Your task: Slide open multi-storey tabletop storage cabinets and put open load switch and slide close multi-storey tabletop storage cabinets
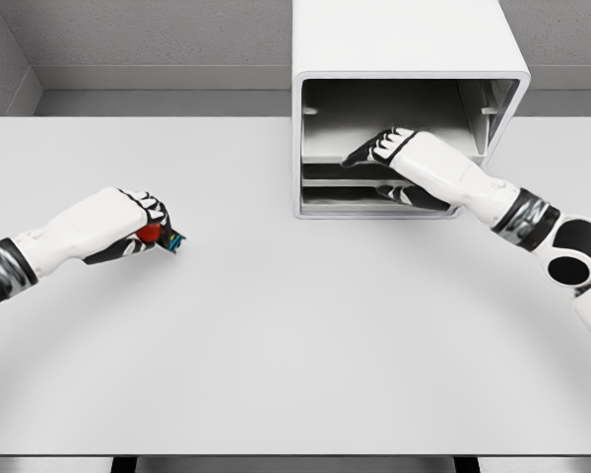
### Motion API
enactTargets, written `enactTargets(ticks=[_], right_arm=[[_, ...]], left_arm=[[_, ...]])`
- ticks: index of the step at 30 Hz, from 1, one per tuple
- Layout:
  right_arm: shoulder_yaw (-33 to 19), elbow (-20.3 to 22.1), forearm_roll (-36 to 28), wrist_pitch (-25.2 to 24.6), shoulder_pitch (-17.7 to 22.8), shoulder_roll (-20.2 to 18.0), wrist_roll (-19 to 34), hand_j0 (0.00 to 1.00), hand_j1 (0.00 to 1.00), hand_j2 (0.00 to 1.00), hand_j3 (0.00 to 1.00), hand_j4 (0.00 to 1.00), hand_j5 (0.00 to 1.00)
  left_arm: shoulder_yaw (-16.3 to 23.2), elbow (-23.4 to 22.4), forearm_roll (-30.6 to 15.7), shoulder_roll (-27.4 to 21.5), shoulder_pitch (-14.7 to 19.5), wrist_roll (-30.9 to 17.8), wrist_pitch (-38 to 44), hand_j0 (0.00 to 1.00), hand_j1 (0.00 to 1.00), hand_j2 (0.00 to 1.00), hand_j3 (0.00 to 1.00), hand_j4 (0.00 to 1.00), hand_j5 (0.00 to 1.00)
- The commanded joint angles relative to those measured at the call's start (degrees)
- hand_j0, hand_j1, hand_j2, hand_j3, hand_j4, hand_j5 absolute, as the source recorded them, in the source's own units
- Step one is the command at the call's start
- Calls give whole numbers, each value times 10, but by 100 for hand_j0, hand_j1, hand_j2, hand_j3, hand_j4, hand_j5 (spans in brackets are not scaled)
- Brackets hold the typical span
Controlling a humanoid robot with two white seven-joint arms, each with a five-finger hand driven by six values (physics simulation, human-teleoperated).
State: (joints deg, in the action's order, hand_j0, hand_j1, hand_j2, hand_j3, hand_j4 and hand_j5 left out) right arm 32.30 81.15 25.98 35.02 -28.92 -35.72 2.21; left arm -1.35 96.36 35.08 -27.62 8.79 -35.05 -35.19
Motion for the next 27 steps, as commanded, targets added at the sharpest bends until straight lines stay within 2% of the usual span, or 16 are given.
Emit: enactTargets(ticks=[1,8,15,18,20,24,27], right_arm=[[-3,23,-5,0,1,-14,-1,73,73,73,73,73,73],[-5,36,-6,0,12,-28,-2,73,73,73,73,73,73],[-6,72,-27,0,32,-56,-1,73,73,73,73,73,73],[-7,98,-35,0,43,-78,-2,73,73,73,73,73,73],[-7,132,-47,0,48,-97,1,73,73,73,73,73,73],[-33,124,-52,0,41,-90,2,73,73,73,73,73,73],[-33,89,-52,0,36,-71,2,73,73,73,73,73,73]], left_arm=[[-6,7,-8,0,0,0,2,37,37,37,37,37,37],[-9,15,-14,1,-4,0,2,37,37,37,37,37,37],[-14,19,-19,0,-4,0,2,37,37,37,37,37,37],[-14,19,-19,0,-5,0,2,37,37,37,37,37,37],[-14,19,-23,0,-8,0,2,37,37,37,37,37,37],[-14,30,-25,2,-9,0,2,37,37,37,37,37,37],[-23,37,-26,2,-21,0,2,37,37,37,37,37,37]])
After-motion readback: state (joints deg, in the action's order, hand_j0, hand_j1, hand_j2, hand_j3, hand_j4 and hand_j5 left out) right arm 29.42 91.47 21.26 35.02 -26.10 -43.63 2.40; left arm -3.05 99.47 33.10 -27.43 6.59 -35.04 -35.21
